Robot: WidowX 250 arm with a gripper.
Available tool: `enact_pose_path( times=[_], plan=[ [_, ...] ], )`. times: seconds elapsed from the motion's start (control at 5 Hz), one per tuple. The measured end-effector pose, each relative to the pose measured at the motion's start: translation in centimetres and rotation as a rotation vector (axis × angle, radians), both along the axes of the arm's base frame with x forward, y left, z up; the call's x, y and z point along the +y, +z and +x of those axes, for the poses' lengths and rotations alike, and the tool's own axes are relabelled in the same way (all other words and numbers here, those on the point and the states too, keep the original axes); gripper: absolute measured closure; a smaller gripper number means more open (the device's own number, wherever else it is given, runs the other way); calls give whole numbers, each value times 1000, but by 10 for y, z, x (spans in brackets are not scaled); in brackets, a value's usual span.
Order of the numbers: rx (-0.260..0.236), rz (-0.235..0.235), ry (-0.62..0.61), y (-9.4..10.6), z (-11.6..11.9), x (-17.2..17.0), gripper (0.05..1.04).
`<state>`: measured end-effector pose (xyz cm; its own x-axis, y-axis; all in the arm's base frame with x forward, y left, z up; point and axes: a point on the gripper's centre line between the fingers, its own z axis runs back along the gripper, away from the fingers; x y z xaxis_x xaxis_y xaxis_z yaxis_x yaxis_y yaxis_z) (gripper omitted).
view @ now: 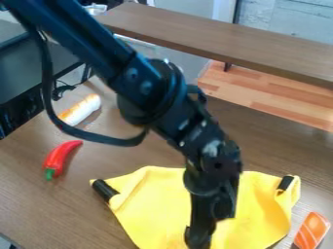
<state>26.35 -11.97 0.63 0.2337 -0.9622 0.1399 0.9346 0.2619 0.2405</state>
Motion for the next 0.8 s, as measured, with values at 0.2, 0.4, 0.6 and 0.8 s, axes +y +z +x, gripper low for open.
enact_pose_path(
  times=[0.2, 0.4, 0.6, 0.8],
  plan=[
    [-17, 23, 0, -6, -13, -8, 83],
    [-34, 41, -2, -10, -22, -10, 83],
    [-62, 43, -4, -10, -20, -11, 83],
    [-50, 62, -6, -18, -20, -9, 83]
  ],
)
